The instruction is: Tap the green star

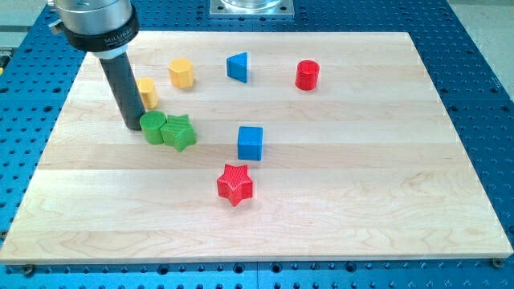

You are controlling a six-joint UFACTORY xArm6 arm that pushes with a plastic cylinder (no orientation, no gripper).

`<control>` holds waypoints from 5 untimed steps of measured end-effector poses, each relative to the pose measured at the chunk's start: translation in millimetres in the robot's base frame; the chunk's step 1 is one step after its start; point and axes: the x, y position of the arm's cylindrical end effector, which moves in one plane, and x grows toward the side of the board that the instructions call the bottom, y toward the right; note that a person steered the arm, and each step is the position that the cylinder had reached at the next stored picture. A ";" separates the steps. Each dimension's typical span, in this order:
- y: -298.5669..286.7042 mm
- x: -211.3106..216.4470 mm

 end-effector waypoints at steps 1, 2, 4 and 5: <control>-51.7 64.7; 12.3 72.4; 93.1 56.0; 48.8 60.8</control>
